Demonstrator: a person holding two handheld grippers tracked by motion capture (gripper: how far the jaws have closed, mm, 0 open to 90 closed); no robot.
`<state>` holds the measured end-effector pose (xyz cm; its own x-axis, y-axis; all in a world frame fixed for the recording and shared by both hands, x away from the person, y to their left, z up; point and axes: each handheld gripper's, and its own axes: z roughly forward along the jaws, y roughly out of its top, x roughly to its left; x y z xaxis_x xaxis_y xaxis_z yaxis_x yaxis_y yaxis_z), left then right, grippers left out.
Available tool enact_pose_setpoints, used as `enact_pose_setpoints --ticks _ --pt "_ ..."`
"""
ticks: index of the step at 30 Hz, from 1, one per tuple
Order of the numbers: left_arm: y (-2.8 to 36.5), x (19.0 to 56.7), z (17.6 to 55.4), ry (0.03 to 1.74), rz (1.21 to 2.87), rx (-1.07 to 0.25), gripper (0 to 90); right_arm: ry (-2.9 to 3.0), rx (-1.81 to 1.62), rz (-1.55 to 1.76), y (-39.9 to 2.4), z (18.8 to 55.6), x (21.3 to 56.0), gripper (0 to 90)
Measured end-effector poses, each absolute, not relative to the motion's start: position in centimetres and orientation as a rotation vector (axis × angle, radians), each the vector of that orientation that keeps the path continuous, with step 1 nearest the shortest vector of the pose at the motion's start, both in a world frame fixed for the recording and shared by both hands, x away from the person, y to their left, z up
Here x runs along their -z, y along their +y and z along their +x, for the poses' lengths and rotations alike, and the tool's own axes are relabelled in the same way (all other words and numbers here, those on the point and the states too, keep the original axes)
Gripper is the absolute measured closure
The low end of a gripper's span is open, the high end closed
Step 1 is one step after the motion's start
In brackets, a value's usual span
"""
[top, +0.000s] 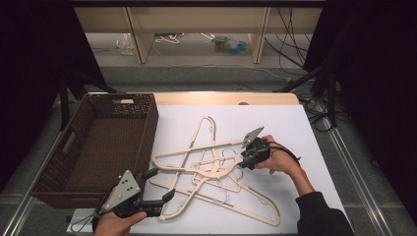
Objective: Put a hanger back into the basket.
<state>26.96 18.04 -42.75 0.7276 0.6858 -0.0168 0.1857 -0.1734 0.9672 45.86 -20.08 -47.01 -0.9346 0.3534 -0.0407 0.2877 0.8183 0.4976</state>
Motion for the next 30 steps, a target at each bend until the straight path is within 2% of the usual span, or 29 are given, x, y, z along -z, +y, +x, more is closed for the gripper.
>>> enact_pose_setpoints --ticks 16,25,30 --pt "18.1 42.7 26.9 0.693 1.720 -0.513 18.0 2.991 -0.573 0.161 -20.9 43.9 46.1 72.5" --pt "18.1 42.7 27.0 0.689 1.722 -0.517 18.0 3.004 -0.509 -0.038 -20.4 43.3 45.9 79.1" --pt "18.0 42.7 26.9 0.693 1.725 -0.512 18.1 3.011 -0.488 -0.027 -20.2 43.2 45.9 78.6"
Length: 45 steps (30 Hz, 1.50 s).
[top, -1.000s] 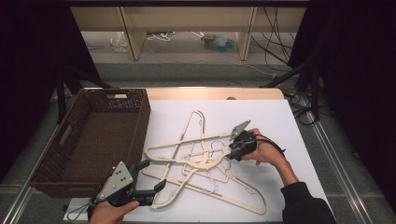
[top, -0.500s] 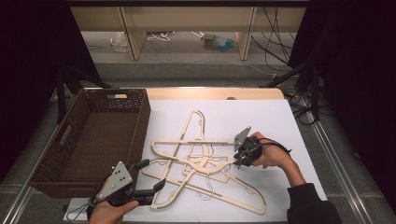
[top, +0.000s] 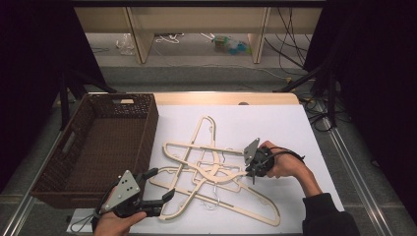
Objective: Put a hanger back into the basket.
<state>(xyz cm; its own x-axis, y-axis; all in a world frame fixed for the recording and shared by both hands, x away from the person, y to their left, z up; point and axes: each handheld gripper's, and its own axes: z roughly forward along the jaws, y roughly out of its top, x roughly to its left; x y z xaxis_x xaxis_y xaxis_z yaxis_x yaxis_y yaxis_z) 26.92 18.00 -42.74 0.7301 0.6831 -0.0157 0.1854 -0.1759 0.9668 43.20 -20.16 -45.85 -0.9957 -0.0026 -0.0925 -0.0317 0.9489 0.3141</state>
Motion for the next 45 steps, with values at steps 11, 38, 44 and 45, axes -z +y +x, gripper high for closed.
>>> enact_pose_setpoints --ticks 11,38,44,45 --pt "18.0 42.7 27.0 0.668 1.738 -0.526 18.2 3.013 -0.484 -0.035 -19.8 42.9 45.6 80.3" --pt "9.8 47.5 31.8 0.405 2.185 -0.607 27.8 3.060 -0.561 -0.016 -21.8 39.8 41.2 80.3" --pt "8.7 48.4 32.8 0.371 2.228 -0.633 29.6 3.069 -0.558 -0.015 -21.8 39.6 41.4 80.3" --pt "8.4 48.6 33.0 0.373 2.220 -0.635 30.2 3.068 -0.555 -0.012 -21.8 39.6 41.4 80.3"
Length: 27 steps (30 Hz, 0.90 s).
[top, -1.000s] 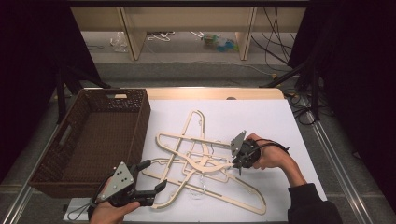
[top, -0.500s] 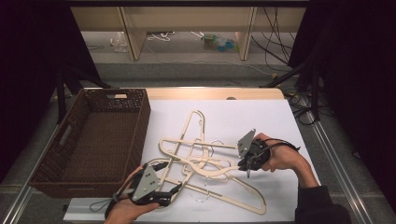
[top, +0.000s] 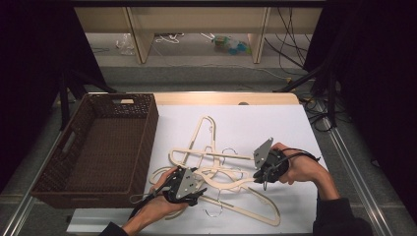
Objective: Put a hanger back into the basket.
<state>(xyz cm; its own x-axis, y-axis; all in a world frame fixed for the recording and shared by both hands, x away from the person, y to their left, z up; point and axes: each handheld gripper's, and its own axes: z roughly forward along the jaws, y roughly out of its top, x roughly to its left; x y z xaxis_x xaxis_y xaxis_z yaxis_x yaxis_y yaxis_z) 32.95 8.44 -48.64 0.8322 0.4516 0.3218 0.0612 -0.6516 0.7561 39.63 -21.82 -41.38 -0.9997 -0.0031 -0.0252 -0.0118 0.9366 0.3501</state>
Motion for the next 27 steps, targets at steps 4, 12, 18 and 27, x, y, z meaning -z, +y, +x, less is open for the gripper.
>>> enact_pose_setpoints --ticks 4,12,18,27 --pt "7.8 48.8 33.2 0.339 2.246 -0.649 32.4 3.071 -0.564 -0.017 -21.9 39.7 41.3 80.2" --pt "6.7 49.1 33.6 0.293 2.248 -0.664 39.3 3.077 -0.567 -0.019 -21.8 39.6 41.3 80.2" --pt "5.7 49.2 33.4 0.213 2.239 -0.641 41.0 3.085 -0.575 -0.036 -21.6 39.6 41.4 80.1" --pt "5.1 49.0 33.3 0.053 2.284 -0.664 57.5 3.080 -0.600 -0.049 -21.7 39.6 41.4 80.0"
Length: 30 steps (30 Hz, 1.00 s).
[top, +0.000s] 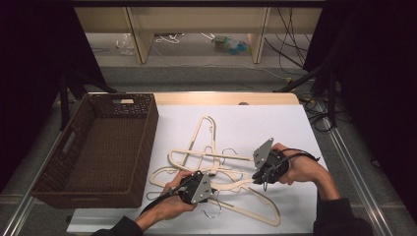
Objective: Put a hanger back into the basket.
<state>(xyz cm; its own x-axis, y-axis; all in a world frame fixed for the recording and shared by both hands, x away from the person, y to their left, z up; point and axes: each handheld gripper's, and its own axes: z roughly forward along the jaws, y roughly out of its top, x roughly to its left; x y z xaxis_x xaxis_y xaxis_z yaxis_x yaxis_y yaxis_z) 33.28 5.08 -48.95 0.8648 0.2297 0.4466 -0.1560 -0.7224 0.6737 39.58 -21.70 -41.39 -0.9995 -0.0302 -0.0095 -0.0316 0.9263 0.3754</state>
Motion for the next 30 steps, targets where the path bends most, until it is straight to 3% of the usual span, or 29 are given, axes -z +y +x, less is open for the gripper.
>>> enact_pose_setpoints --ticks 16,18,23,30 --pt "5.0 44.3 33.6 -0.198 2.235 -0.683 80.3 3.074 -0.661 0.002 -22.9 39.8 40.9 79.8" --pt "4.9 43.6 33.8 -0.203 2.221 -0.685 81.6 3.057 -0.710 0.048 -23.1 39.6 40.2 75.6" --pt "5.1 42.2 34.4 -0.151 2.213 -0.672 85.4 2.904 -0.775 0.245 -23.6 39.4 38.2 51.7" --pt "5.9 40.9 35.5 0.019 2.189 -0.595 85.5 2.700 -0.933 0.459 -23.5 38.5 35.7 40.4"
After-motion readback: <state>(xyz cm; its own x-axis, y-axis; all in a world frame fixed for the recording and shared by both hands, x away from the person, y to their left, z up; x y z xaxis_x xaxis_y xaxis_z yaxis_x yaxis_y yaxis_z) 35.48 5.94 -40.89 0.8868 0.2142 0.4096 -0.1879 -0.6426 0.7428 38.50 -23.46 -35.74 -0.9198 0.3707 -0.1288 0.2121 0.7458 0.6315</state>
